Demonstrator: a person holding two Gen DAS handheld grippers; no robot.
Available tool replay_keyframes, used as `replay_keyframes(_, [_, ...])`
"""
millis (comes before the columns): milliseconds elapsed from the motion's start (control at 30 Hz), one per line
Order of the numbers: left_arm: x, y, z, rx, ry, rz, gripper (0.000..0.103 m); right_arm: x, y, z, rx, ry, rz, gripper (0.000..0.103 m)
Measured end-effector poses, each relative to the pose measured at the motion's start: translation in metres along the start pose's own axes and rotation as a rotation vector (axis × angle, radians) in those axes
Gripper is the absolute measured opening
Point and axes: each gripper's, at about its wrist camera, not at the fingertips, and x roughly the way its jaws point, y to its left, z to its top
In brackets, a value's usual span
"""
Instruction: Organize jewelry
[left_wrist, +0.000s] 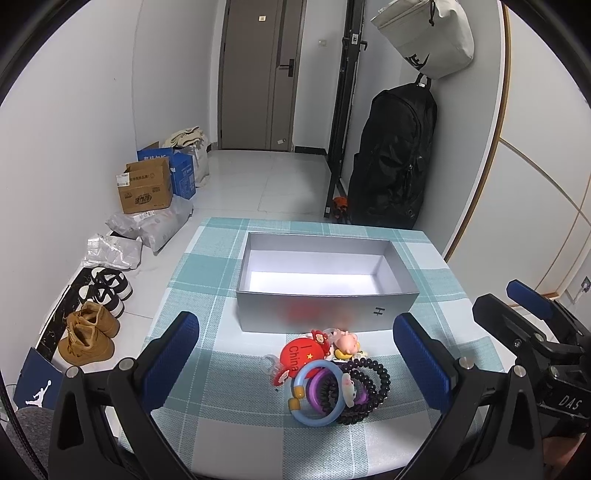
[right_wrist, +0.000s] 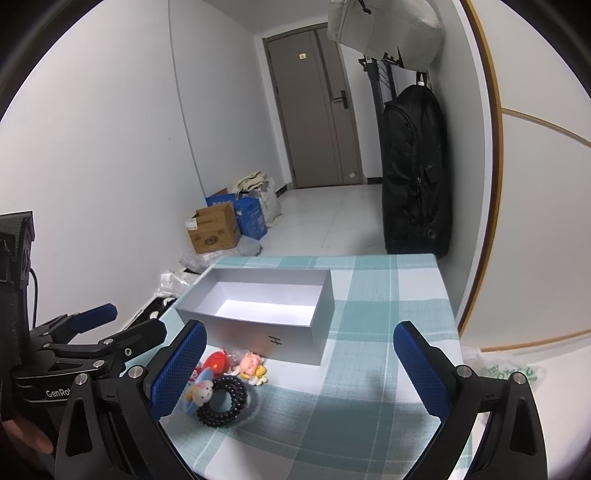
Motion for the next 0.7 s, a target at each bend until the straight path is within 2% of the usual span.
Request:
replay_keyframes(333, [0.007, 0.006, -0.001, -0.022, 0.044, -0.037, 0.102, 0.008, 0.001, 0.000, -0.001, 0.056, 0.013, 0.102])
replay_keyframes(500, [0.018, 0.032, -0.002, -0.121, 0.124, -0.092, 0.102, 0.020, 0.000, -0.006, 0.021, 0.143, 0.092, 0.100])
replay_keyframes(567, [0.022, 0.043, -0.003, -0.160, 0.151, -0.090, 0.102, 0.025, 0.002, -0.008, 0.034, 0.176, 0.142, 0.093])
replay_keyframes(700, [0.029, 0.064, -0.006, -0.237, 0.194, -0.096, 0.102, 0.036, 0.016, -0.016, -0.015, 0.241, 0.192, 0.088])
